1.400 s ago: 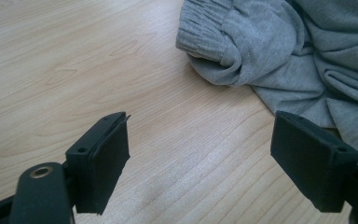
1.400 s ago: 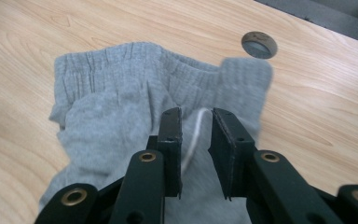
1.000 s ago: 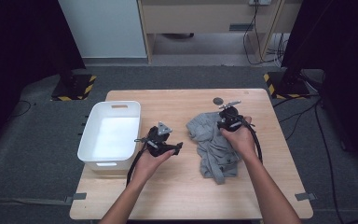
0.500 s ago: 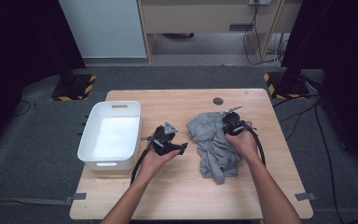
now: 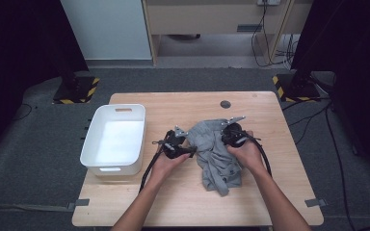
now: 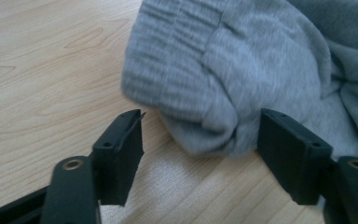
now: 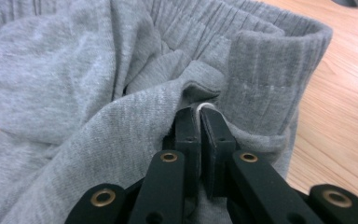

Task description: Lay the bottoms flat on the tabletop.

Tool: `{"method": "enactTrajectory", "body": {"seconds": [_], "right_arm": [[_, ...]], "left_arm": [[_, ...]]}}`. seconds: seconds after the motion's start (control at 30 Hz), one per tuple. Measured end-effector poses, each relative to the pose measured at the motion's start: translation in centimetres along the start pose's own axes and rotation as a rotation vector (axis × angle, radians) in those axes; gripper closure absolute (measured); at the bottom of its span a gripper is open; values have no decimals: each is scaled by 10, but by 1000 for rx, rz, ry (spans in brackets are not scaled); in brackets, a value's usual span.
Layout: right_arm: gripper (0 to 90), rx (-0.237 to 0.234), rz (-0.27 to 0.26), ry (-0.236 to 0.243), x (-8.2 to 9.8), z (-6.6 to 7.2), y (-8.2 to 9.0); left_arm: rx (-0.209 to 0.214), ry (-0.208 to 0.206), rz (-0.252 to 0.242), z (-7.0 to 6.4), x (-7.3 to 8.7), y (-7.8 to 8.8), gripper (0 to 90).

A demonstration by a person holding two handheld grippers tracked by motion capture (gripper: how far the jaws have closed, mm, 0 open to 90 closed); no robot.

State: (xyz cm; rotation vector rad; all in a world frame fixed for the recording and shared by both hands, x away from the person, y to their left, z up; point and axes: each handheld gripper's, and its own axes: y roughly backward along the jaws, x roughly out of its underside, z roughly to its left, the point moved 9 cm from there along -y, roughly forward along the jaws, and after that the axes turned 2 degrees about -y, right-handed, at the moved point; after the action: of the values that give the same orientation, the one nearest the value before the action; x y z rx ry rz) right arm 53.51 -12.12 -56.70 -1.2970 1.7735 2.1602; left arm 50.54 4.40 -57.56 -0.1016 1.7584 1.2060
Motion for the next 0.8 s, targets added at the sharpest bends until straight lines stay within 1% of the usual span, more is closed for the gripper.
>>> {"method": "enactTrajectory", "body": {"seconds": [0.07, 0.1, 0.13, 0.2, 0.23, 0.27, 0.3, 0.33, 0.43, 0.5, 0.6, 0.67, 0.8], "right_arm": [[867, -4, -7, 6, -2, 5, 1], [867, -7, -11, 12, -3, 6, 1], [867, -6, -12, 13, -4, 7, 1], [867, -5, -16, 13, -5, 9, 2], [867, -5, -16, 15, -5, 9, 2], [867, -6, -17, 15, -6, 9, 2], [867, -7, -17, 13, -6, 9, 2], [867, -7, -19, 11, -6, 9, 2], [867, -7, -22, 11, -7, 9, 3], [866, -11, -27, 6, -9, 8, 5], [867, -13, -44, 0, -11, 7, 8], [868, -13, -56, -3, -14, 6, 11], [869, -33, -87, -4, -23, 8, 21]], "left_arm": [[-7, -1, -6, 2, -1, 1, 416], [-6, 0, -13, 2, -2, 3, 474], [-7, -11, -25, 3, -3, 5, 550], [-13, -36, -39, 3, -6, 10, 658], [2, -36, -43, 3, -8, 12, 726], [17, -30, -43, 2, -9, 14, 771], [41, -22, -46, 1, -12, 16, 813], [55, -16, -47, 0, -14, 18, 840], [74, -32, -39, -4, -22, 22, 872], [75, -54, -38, -9, -29, 24, 876], [88, -79, -48, -17, -43, 30, 878], [86, -103, -51, -22, -54, 34, 879], [80, -112, -46, -22, -66, 38, 880]]}}
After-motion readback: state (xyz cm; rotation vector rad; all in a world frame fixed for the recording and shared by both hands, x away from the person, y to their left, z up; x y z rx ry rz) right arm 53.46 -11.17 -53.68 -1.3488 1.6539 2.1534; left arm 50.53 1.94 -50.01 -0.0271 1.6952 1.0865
